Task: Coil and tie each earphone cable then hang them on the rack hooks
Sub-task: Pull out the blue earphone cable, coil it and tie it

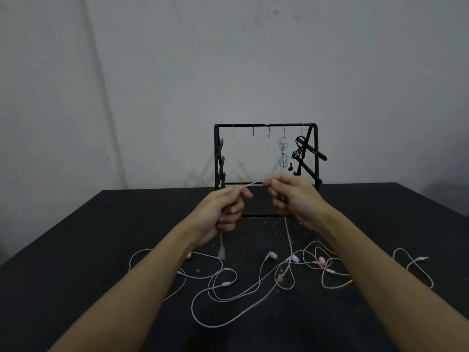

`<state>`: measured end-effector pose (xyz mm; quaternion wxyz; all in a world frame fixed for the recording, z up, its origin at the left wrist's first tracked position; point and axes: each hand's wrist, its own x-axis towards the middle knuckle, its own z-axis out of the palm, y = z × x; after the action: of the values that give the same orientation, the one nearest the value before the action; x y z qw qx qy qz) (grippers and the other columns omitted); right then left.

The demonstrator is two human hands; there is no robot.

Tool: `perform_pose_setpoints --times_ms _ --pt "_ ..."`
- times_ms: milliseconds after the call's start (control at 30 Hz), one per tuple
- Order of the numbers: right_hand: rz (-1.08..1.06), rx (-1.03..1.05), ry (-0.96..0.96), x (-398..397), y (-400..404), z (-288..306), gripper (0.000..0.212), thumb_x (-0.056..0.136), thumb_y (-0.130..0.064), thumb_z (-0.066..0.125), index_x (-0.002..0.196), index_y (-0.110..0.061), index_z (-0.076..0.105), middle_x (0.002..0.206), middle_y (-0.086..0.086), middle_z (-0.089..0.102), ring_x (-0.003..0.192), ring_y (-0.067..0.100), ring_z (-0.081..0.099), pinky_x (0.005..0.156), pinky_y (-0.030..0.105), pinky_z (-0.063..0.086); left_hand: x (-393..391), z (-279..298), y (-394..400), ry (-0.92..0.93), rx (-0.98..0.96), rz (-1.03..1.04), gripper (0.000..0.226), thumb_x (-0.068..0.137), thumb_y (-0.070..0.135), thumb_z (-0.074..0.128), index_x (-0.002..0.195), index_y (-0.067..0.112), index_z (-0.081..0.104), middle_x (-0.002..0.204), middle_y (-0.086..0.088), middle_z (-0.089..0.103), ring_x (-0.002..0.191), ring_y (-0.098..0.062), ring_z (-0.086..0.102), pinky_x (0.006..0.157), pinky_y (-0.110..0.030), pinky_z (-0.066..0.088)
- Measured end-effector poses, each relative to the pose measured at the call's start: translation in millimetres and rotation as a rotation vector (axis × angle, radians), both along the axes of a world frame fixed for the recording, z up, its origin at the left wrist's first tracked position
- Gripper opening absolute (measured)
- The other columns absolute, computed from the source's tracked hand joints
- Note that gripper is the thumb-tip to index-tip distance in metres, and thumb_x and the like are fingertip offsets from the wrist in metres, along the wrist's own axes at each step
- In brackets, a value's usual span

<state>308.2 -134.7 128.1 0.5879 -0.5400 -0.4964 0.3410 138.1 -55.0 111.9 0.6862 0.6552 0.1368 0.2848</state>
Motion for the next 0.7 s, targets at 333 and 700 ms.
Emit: perform_pose_setpoints --times_ms 333,700 --pt "-0.079 -0.002 -0.168 -3.0 9.3 6.3 0.019 0.098 -0.012 0.045 0.095 -0.010 0.064 0.064 0.000 0.048 0.037 0.003 0.035 0.035 0.014 0.026 -6.7 7.1 -3.4 -0.178 -0.167 -0.060 0.024 0.093 0.018 0.038 0.106 0.019 0.057 0.060 0.007 0.049 0.034 0.001 0.021 0.032 -0.011 0.015" --pt "0.134 -0.080 -0.160 -41.8 3.0 -2.4 0.019 0.096 -0.010 0.047 0.099 -0.002 0.065 0.059 0.002 0.049 0.038 0.005 0.037 0.036 0.015 0.027 -0.1 -16.4 0.4 -0.048 0.068 0.323 0.042 0.101 0.021 0.033 0.141 0.032 0.032 0.103 0.009 0.069 0.058 -0.007 0.061 0.046 -0.020 0.047"
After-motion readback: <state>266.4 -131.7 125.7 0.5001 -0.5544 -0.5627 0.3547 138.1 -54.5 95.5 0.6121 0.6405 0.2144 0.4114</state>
